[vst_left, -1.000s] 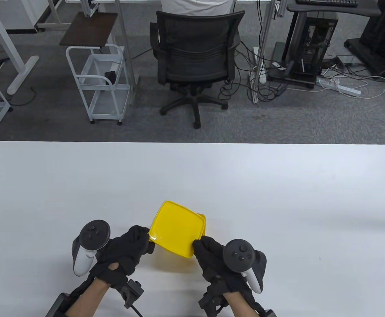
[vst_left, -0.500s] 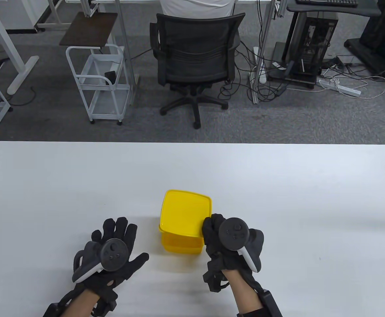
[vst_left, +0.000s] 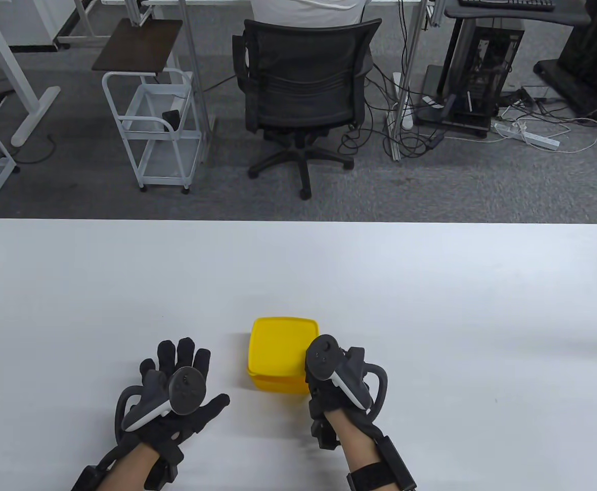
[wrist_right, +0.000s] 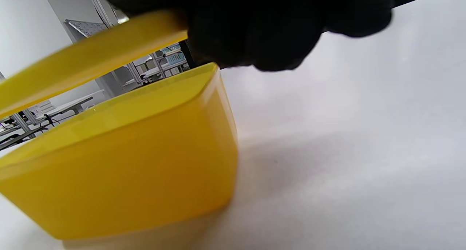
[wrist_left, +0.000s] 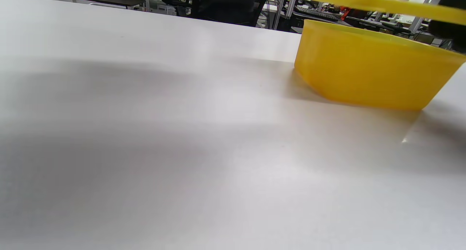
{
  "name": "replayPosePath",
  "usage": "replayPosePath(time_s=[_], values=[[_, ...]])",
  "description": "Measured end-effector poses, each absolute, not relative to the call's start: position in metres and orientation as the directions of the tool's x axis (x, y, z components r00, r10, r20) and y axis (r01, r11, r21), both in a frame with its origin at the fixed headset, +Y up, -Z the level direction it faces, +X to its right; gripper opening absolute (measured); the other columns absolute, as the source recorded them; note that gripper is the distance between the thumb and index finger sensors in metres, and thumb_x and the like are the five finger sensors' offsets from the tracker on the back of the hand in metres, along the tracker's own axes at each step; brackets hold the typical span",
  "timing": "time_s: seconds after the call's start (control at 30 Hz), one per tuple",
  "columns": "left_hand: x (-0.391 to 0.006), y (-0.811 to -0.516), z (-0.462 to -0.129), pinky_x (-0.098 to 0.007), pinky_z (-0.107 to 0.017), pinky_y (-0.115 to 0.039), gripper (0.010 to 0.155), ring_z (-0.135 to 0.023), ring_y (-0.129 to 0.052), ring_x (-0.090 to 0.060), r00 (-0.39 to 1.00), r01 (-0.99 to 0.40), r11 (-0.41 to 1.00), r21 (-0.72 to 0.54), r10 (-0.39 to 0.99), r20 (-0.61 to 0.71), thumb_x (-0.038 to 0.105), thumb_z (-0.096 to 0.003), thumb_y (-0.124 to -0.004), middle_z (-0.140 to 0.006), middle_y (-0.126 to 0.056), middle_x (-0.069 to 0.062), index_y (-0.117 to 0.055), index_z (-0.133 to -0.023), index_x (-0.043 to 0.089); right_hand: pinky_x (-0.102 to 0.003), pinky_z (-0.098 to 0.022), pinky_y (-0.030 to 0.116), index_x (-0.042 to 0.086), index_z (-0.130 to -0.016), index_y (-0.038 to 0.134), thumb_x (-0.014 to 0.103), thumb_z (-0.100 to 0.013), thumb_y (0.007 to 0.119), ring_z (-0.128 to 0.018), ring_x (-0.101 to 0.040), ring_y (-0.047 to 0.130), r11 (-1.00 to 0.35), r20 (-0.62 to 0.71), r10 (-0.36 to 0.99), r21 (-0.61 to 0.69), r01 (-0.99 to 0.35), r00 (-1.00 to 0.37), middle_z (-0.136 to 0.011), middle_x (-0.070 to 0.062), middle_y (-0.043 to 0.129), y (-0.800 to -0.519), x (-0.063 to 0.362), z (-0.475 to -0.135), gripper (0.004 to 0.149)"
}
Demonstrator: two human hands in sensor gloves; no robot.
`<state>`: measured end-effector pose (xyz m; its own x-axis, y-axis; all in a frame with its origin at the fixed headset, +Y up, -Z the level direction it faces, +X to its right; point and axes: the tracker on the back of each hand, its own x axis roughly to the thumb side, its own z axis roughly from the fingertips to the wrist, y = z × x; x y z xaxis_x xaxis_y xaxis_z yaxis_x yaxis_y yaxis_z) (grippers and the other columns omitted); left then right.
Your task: Cover the plastic food container
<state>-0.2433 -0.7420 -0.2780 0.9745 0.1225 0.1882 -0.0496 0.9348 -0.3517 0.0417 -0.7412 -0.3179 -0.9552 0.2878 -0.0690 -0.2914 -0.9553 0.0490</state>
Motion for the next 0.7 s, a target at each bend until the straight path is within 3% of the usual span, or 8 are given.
replayPosePath(time_s=[0.53,0.7], values=[[-0.242,-0.742,-0.281,-0.078,-0.071,-0.001,0.089,-0.106,0.015,-0.053,0.971,-0.054,0.932,-0.358,0.133,0.2,0.069,-0.0559,-0.047,-0.122,0.011,-0.022,-0.006,-0.116,0.017,-0.046,-0.047,0.083,0.007,-0.073,0.086,0.043,-0.065,0.072,-0.043,-0.026,0.095,-0.994,-0.096,0.099,-0.046,-0.095,-0.99,-0.055,-0.009,0.094,-0.744,0.026,-0.308,0.039],[-0.242,-0.743,-0.281,-0.078,-0.071,-0.001,0.089,-0.106,0.015,-0.053,0.97,-0.054,0.934,-0.354,0.133,0.202,0.068,-0.0561,-0.047,-0.122,0.011,-0.022,-0.007,-0.117,0.017,-0.046,-0.047,0.083,0.006,-0.074,0.086,0.042,-0.065,0.072,-0.043,-0.027,0.095,-0.994,-0.093,0.103,-0.039,-0.1,-0.99,-0.056,-0.009,0.094,-0.745,0.026,-0.308,0.039]])
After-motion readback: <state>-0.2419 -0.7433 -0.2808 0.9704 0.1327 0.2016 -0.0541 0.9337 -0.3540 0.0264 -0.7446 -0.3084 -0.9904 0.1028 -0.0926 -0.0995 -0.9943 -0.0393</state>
